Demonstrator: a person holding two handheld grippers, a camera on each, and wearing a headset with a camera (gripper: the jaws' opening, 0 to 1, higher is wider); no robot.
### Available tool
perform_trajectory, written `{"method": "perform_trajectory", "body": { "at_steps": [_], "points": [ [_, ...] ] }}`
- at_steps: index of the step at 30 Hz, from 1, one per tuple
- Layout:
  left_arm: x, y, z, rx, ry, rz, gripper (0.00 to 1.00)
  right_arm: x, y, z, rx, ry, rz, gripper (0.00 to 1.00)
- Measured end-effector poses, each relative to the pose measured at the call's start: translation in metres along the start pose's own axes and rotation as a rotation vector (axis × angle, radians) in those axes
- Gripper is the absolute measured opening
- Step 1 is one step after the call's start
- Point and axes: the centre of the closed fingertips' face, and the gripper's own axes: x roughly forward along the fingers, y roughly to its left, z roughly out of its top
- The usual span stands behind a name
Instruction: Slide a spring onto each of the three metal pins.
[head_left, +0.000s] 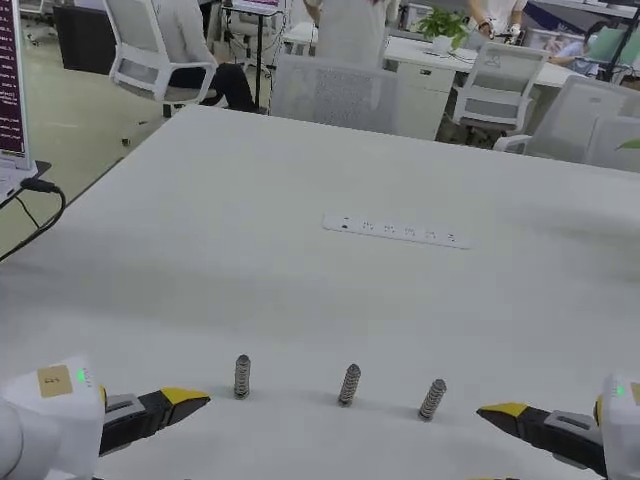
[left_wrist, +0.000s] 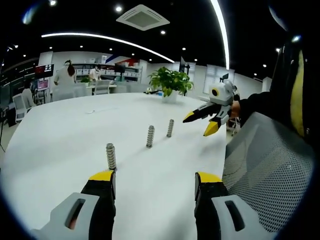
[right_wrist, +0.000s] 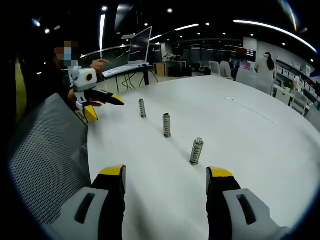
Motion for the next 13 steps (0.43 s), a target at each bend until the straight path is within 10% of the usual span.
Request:
{"method": "perform_trajectory", "body": {
  "at_steps": [13],
  "points": [
    [0.002, 0.012, -0.021, -0.042, 0.035, 0.048, 0.64, 0.004, 0.0, -0.011, 0.01, 0.034, -0.004, 0.71]
  ]
}}
